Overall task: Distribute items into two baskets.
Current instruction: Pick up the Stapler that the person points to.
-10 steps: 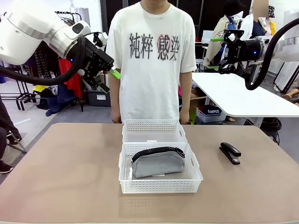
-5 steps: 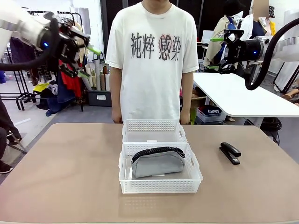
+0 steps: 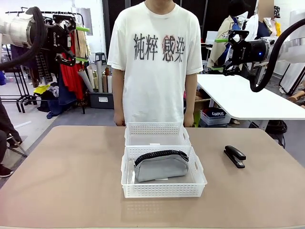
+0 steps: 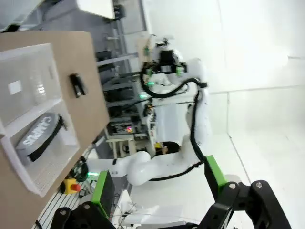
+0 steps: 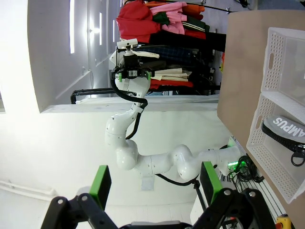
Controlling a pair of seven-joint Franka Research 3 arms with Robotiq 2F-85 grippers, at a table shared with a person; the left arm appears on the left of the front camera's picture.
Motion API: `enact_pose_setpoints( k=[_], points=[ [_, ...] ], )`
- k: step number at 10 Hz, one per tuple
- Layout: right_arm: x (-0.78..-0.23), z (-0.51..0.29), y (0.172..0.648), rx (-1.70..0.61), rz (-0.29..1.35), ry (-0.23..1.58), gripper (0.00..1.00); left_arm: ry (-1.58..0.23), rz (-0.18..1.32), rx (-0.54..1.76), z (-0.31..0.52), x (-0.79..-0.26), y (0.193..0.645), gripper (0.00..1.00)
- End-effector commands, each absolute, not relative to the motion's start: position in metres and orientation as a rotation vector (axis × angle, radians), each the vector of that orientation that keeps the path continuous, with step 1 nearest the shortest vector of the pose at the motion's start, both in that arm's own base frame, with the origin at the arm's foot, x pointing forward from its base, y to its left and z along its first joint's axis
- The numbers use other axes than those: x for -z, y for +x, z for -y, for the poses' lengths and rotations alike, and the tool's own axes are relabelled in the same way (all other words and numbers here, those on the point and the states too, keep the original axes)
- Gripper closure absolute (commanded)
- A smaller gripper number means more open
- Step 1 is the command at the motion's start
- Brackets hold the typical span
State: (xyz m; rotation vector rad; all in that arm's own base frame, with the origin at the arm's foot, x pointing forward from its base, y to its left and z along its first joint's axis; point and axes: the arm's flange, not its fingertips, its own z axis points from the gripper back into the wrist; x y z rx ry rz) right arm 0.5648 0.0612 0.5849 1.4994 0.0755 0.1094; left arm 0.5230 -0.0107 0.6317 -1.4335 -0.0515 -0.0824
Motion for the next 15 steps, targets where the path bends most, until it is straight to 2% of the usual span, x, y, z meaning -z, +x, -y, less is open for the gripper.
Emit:
enact_pose_setpoints(
  k=[1, 5, 10, 11, 15],
  points=[
    [-0.587, -0.062, 0.564, -0.114, -0.073, 1.501, 0.00, -1.540, 0.033, 0.157, 0.016, -0.627, 0.521, 0.00],
    [-0.587, -0.062, 0.564, -0.114, -0.073, 1.501, 0.00, -1.499, 0.026, 0.118, 0.034, -0.611, 0.501, 0.00],
    [-0.587, -0.062, 0.564, -0.114, -0.073, 1.501, 0.00, -1.461, 0.128, 0.053, 0.045, -0.611, 0.499, 0.00],
    [-0.587, -0.062, 0.564, -0.114, -0.073, 1.501, 0.00, -1.472, 0.077, 0.056, 0.038, -0.611, 0.505, 0.00],
    [-0.587, -0.062, 0.564, -0.114, -0.073, 1.501, 0.00, -1.472, 0.077, 0.056, 0.038, -0.611, 0.505, 0.00]
  ],
)
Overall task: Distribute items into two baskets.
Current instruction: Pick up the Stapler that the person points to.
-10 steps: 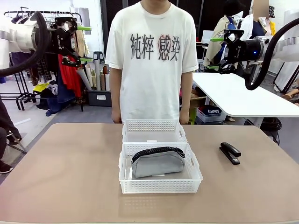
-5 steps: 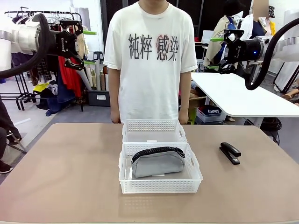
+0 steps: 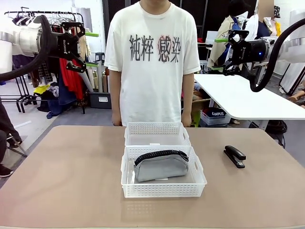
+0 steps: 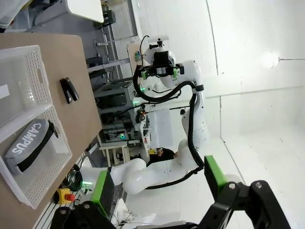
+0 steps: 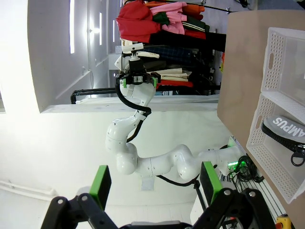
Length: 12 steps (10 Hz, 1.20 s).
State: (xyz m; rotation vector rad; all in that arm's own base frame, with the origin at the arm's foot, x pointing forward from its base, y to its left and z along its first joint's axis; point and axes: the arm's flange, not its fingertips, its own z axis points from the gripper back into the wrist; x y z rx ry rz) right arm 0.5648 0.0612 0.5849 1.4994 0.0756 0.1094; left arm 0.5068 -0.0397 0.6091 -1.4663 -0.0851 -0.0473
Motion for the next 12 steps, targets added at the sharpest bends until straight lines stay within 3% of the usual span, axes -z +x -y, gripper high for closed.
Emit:
enact_pose_setpoints(
  k=[1, 12],
  points=[
    [-0.5871, -0.0618, 0.5637, -0.114, -0.073, 1.501, 0.00, -1.472, 0.077, 0.056, 0.0379, -0.6111, 0.5052, 0.00],
    [-0.5871, -0.0618, 0.5637, -0.114, -0.073, 1.501, 0.00, -1.472, 0.077, 0.056, 0.0379, -0.6111, 0.5052, 0.00]
  ],
)
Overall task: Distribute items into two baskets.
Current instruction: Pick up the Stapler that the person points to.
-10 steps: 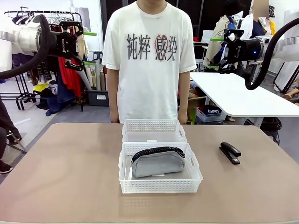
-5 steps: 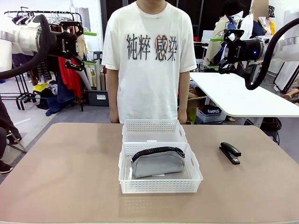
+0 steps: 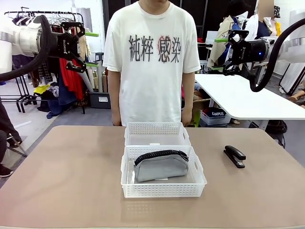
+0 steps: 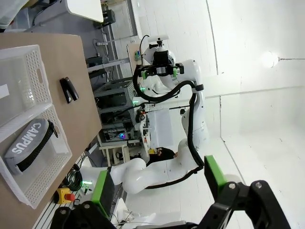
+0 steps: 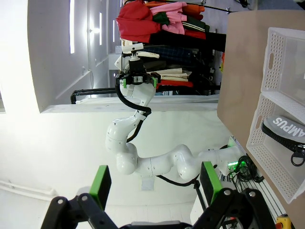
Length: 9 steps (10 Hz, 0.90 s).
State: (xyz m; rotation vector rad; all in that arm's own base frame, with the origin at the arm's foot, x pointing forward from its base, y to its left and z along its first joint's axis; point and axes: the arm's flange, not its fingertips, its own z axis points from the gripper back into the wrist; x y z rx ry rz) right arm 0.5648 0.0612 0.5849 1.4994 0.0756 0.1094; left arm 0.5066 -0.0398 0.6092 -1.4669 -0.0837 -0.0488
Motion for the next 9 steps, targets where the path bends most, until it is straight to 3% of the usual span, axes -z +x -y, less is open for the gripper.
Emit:
enact_pose_setpoints(
  k=[1, 4, 7, 9],
  points=[
    [-0.587, -0.062, 0.564, -0.114, -0.073, 1.501, 0.00, -1.472, 0.077, 0.056, 0.038, -0.611, 0.505, 0.00],
    [-0.585, -0.061, 0.565, -0.109, -0.076, 1.499, 0.00, -1.472, 0.077, 0.056, 0.038, -0.611, 0.505, 0.00],
    [-0.613, -0.077, 0.551, -0.172, -0.118, 1.295, 0.00, -1.472, 0.077, 0.056, 0.038, -0.611, 0.505, 0.00],
    [-0.634, -0.077, 0.554, -0.212, -0.109, 1.262, 0.00, -1.472, 0.077, 0.056, 0.038, -0.611, 0.505, 0.00]
  ],
)
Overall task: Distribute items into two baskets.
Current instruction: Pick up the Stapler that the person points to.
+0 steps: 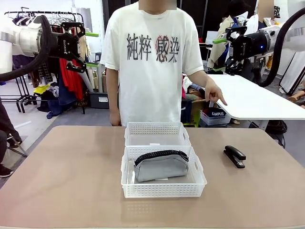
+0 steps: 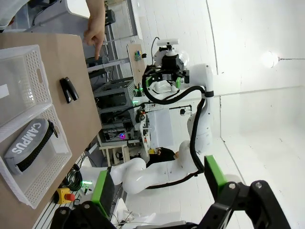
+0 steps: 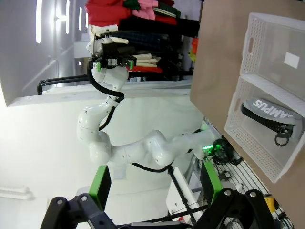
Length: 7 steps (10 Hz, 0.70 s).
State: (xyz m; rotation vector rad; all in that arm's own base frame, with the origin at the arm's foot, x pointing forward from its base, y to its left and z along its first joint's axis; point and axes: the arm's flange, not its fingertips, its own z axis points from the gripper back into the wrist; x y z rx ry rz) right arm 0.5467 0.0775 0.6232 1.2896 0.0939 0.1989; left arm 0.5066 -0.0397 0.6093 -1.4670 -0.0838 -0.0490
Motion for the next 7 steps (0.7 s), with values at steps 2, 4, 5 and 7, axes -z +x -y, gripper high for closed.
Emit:
enact_pose_setpoints(
  k=[2, 4, 5, 7],
  points=[
    [-0.6326, -0.0806, 0.5474, -0.217, -0.106, 1.292, 0.00, -1.472, 0.077, 0.056, 0.0379, -0.6111, 0.5052, 0.00],
    [-0.6312, -0.0826, 0.5454, -0.224, -0.086, 1.300, 0.00, -1.472, 0.077, 0.056, 0.0379, -0.6111, 0.5052, 0.00],
    [-0.6331, -0.0788, 0.5493, -0.224, -0.102, 1.303, 0.00, -1.472, 0.077, 0.056, 0.0379, -0.6111, 0.5052, 0.00],
    [-0.6312, -0.0788, 0.5504, -0.221, -0.095, 1.308, 0.00, -1.472, 0.077, 0.056, 0.0379, -0.6111, 0.5052, 0.00]
  ],
)
